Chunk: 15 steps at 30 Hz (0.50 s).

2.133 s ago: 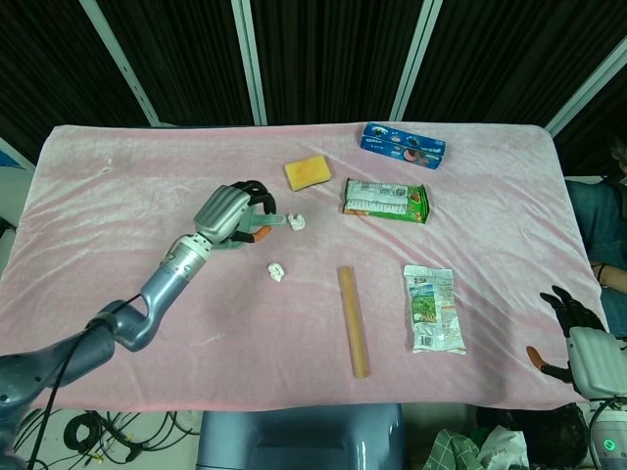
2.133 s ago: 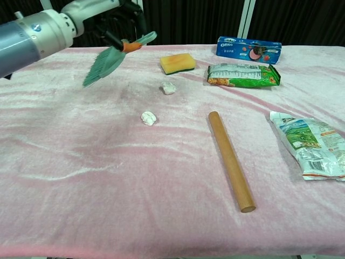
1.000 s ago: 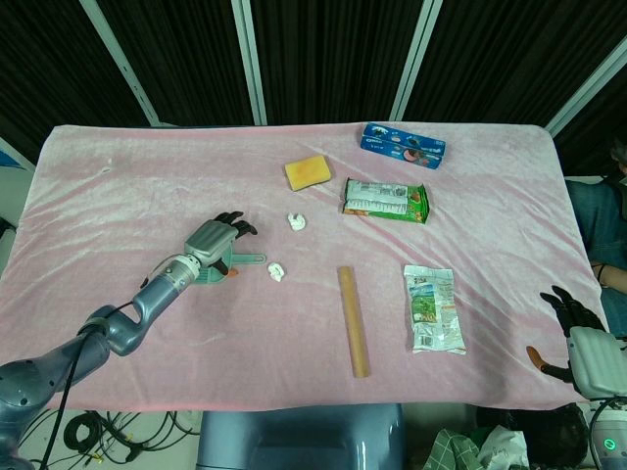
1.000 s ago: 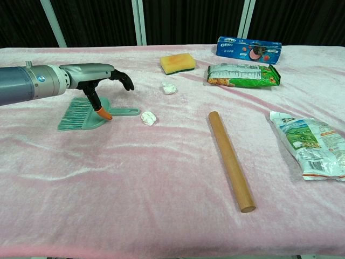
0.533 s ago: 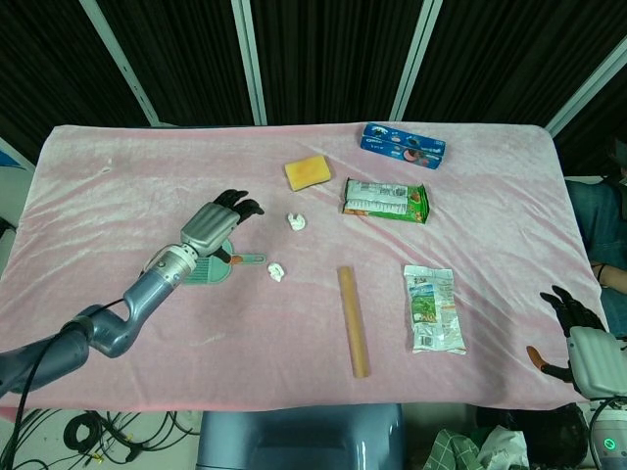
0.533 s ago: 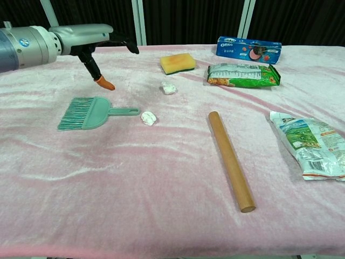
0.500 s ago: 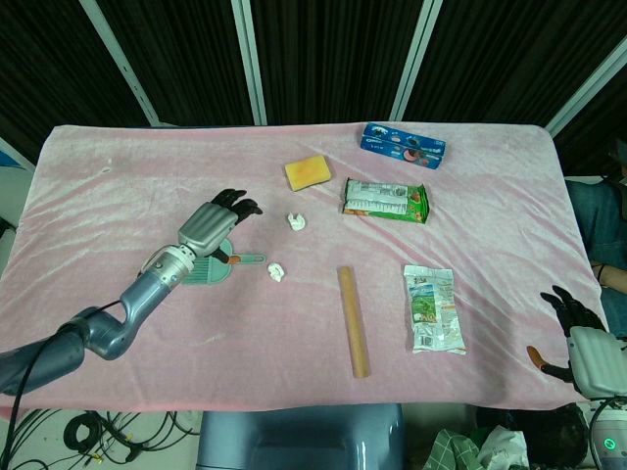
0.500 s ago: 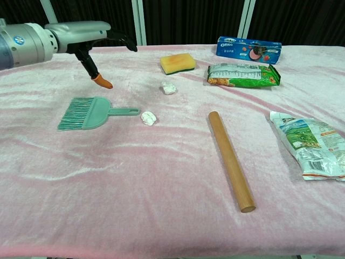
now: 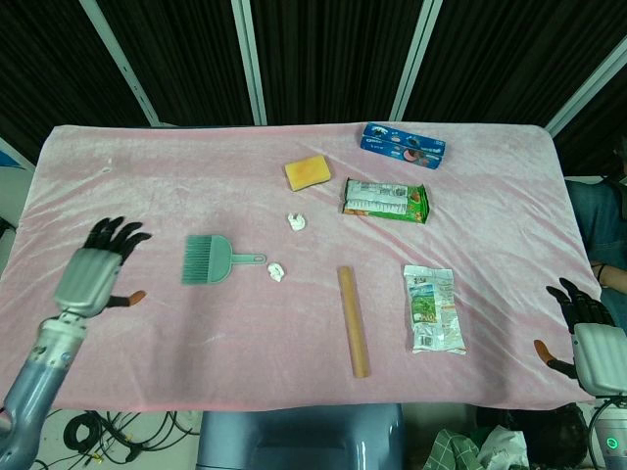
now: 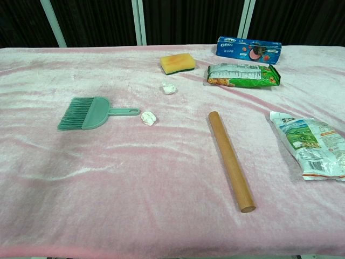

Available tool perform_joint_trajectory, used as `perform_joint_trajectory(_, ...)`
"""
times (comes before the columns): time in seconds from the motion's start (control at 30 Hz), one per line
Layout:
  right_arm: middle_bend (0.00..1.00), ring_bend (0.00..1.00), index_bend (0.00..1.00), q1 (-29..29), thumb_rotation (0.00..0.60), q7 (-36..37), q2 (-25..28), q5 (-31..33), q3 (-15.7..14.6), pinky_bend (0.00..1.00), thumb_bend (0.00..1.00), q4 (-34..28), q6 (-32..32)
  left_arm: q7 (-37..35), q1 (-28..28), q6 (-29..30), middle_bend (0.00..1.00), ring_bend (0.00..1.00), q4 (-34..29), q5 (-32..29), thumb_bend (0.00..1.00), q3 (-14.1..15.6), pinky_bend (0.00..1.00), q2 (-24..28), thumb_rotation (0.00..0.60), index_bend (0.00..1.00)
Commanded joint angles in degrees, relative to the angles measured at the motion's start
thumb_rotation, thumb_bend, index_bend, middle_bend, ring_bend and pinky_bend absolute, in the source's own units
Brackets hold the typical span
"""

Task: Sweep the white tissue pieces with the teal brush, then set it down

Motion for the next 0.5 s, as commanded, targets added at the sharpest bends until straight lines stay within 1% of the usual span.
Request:
perform_joint_trajectory(0.03,0.07,0.12,0.17,-0.1,0.600,-0.3,-0.2,-0.2,0.0,0.17,0.19,0.2,0.2,-5.1,7.4,6.7,0.09,0.00,-1.3,3.1,0.08,4.2,0.01,2.7,0.600,0.19)
perform_joint_trajectory(0.13,0.07,0.12,0.17,-0.1,0.600,-0.5,-0.3,-0.2,0.1,0.17,0.19,0.3,0.5,-9.5,11.3,10.3,0.09,0.00,2.0,5.5,0.08,5.9,0.00,1.5,0.600,0.19)
perform_joint_trajectory(0.2,0.07,0.12,0.17,-0.2,0.600,-0.5,-0.3,-0.2,0.1,0.17,0.19,0.3,0.6,-10.8,12.5,11.0,0.09,0.00,3.2,5.8,0.08,6.5,0.00,1.1,0.600,0.19)
perform_joint_trajectory(0.23,0.07,0.12,0.17,-0.2,0.600,-0.6,-0.3,-0.2,0.0,0.17,0.19,0.2,0.5,-12.8,14.1,12.3,0.09,0.00,4.9,6.6,0.08,7.0,0.00,0.5,0.600,0.19)
perform_joint_trajectory(0.37,0.06,0.11,0.17,-0.4,0.600,-0.5,-0.3,0.1,0.1,0.17,0.19,-0.1,0.7,-15.9,17.3,16.0,0.09,0.00,9.3,7.8,0.08,6.4,0.00,-1.7,0.600,0.19)
perform_joint_trajectory(0.5,0.06,0.11,0.17,-0.5,0.600,-0.7,-0.3,0.1,0.1,0.17,0.19,0.0,0.9,-17.2,18.0,18.2,0.09,0.00,10.7,10.1,0.08,5.5,0.00,-2.2,0.600,0.19)
